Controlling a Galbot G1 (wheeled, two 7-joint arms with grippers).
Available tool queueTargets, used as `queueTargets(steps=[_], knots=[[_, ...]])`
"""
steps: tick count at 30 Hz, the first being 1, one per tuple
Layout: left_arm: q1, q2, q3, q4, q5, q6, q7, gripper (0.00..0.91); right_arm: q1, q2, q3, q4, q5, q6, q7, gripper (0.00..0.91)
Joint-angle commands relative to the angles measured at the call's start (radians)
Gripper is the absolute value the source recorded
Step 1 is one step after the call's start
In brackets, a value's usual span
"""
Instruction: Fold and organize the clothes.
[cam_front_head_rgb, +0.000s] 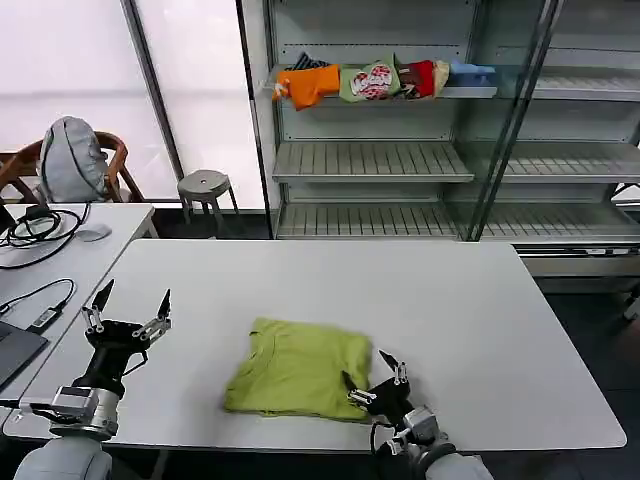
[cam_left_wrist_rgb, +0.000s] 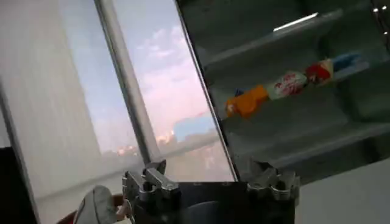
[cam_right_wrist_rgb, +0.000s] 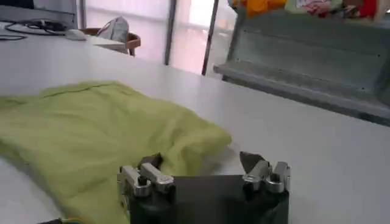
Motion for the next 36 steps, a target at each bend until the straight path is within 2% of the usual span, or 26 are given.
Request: queueTargets(steps=[1,10,14,16,19,20,23,26,28,31,36], knots=[[0.003,0.007,-0.007,0.010,-0.003,-0.005,0.003,0.907,0.074,0.002,0.020,-0.077,0.005,-0.021,0.007,0.907],[0.004,0.013,-0.004,0.018,-0.002,-0.010,0.003,0.907,0.114,0.004,0.053,-0.101,0.029,-0.027,0.008,0.907],[0.003,0.020,-0.002,0.017,-0.003,-0.013,0.004,0.907,0.076,0.000,0.069,0.006,0.147,-0.018,-0.023,0.907],[0.004,0.023,0.001,0.015,-0.003,-0.015,0.005,0.907,0.068,-0.001,0.086,0.058,0.177,-0.015,-0.029,0.907],[0.003,0.027,0.011,0.012,-0.005,-0.018,0.007,0.907,0.087,0.001,0.131,0.104,0.226,0.001,0.037,0.907],[0.002,0.028,0.017,0.011,-0.004,-0.028,0.011,0.907,0.104,-0.003,0.153,0.106,0.221,-0.003,0.063,0.907],[-0.002,0.029,0.031,0.007,-0.005,-0.040,0.017,0.907,0.136,-0.012,0.215,0.084,0.195,0.008,0.079,0.907],[-0.003,0.029,0.043,0.001,-0.004,-0.057,0.026,0.907,0.144,-0.014,0.253,0.064,0.153,0.014,0.065,0.907],[-0.004,0.033,0.051,-0.004,-0.004,-0.067,0.027,0.907,0.146,-0.008,0.255,0.048,0.101,0.048,0.054,0.907],[-0.010,0.042,0.057,-0.008,-0.003,-0.079,0.034,0.907,0.146,0.001,0.252,0.027,0.103,0.104,0.054,0.907],[-0.014,0.053,0.069,-0.001,0.010,-0.096,0.046,0.907,0.147,0.011,0.273,-0.004,0.097,0.119,0.069,0.907]])
